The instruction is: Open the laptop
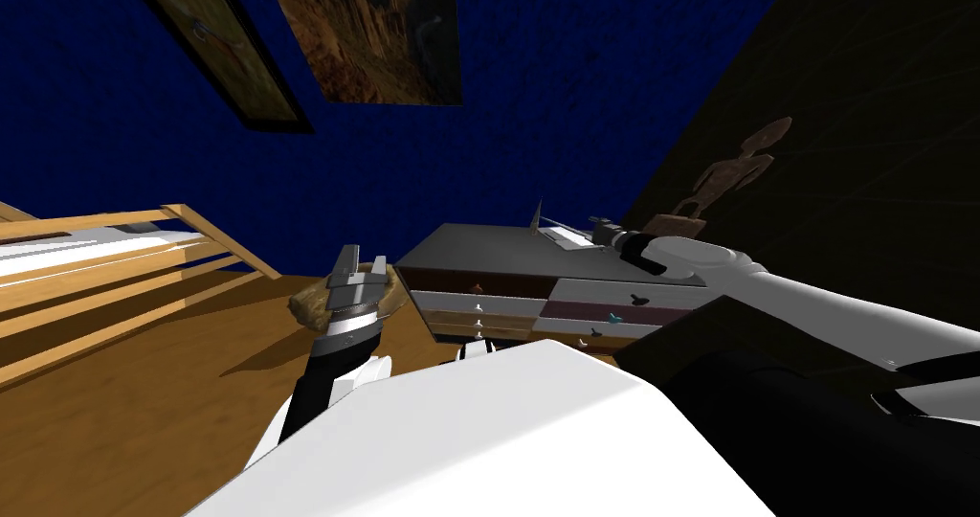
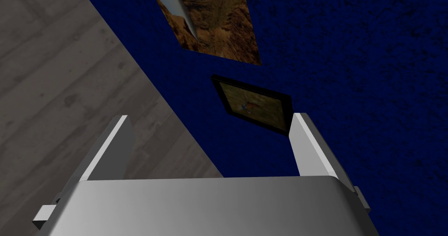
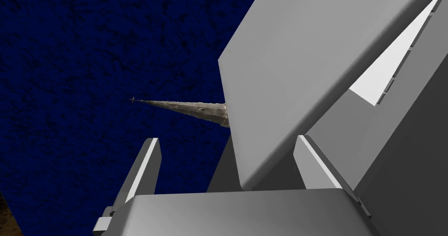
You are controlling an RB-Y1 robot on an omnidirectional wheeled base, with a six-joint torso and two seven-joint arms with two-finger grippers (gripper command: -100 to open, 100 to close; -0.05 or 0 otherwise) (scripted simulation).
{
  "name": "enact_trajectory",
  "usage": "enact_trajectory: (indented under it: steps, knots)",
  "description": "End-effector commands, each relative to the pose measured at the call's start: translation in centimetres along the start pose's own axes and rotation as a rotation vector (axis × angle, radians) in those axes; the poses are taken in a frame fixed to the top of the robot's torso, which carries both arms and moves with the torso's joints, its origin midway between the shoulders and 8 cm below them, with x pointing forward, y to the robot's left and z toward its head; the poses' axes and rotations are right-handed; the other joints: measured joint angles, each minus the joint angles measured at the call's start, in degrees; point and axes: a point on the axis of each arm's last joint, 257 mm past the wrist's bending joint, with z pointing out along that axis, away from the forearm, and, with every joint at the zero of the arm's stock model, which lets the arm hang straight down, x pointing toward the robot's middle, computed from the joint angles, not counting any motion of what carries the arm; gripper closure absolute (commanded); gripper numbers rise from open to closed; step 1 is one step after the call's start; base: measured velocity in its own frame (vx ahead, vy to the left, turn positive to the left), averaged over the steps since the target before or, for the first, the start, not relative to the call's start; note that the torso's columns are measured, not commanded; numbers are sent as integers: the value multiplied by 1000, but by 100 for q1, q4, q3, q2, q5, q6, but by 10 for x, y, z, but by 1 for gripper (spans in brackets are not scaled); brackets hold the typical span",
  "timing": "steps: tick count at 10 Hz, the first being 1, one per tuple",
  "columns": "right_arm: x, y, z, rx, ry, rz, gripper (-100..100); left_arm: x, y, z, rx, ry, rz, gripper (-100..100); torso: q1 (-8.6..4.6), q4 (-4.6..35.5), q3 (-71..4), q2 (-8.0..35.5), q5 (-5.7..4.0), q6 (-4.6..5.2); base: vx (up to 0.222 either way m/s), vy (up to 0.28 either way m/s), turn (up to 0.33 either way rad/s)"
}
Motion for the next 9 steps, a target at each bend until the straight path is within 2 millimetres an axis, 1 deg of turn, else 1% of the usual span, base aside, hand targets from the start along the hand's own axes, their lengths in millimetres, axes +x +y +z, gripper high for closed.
enact_trajectory:
  steps: [1, 2, 3, 4, 9]
  knots:
    - [-2, -22, 7, 6, -23, 2, -100, 0, 0, 0, 0, 0, 0, 0, 1, -1, -1, -3, -1, 0, 20, 22, -86]
    - [-3, -34, 10, 9, -35, 2, -100, 0, 0, 0, 0, 0, 0, 0, 1, -2, -1, -3, -1, -1, 20, 23, -77]
    - [-2, -27, 8, 8, -27, 1, -100, 0, 0, 0, 0, 0, 0, 0, 1, -1, 0, -2, -1, 0, 10, 11, -15]
    - [-3, -28, 9, 8, -29, 2, 0, 0, 0, 0, 0, 0, 0, 0, -4, 0, 2, 2, -3, -1, 0, 0, 0]
    - [-3, -28, 9, 8, -29, 2, 0, 0, 0, 0, 0, 0, 0, 0, 1, -1, 0, -1, -1, 0, 0, 0, 0]
